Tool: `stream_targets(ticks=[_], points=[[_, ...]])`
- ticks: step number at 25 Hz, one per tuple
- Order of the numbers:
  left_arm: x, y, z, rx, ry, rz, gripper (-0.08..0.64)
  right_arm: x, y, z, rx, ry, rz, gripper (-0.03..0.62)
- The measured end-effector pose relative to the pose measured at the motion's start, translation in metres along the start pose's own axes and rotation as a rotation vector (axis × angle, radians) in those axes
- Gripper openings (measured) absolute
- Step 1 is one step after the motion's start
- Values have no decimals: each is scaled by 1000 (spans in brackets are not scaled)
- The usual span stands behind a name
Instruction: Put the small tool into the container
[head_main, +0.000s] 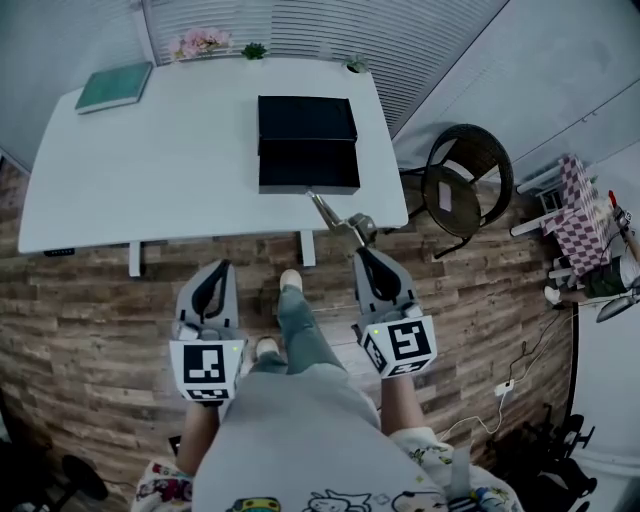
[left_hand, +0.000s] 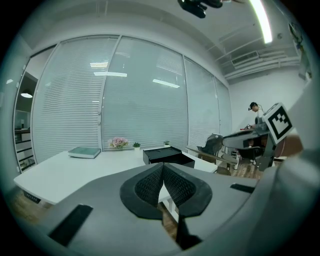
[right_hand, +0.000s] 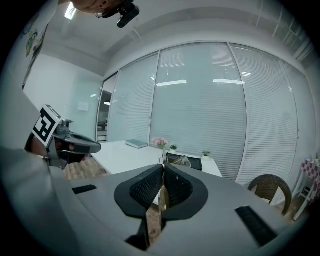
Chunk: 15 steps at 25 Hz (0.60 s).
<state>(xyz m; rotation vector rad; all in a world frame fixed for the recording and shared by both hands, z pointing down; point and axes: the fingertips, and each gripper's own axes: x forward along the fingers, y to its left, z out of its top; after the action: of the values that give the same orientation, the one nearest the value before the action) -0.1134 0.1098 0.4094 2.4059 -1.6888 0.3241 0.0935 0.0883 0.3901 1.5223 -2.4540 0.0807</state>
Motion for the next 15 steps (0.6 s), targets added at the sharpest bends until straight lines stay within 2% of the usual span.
stream_targets(ticks=[15], points=[[176,31,76,43,-14,63,6,159,-111,44,-7,-23,92,11]])
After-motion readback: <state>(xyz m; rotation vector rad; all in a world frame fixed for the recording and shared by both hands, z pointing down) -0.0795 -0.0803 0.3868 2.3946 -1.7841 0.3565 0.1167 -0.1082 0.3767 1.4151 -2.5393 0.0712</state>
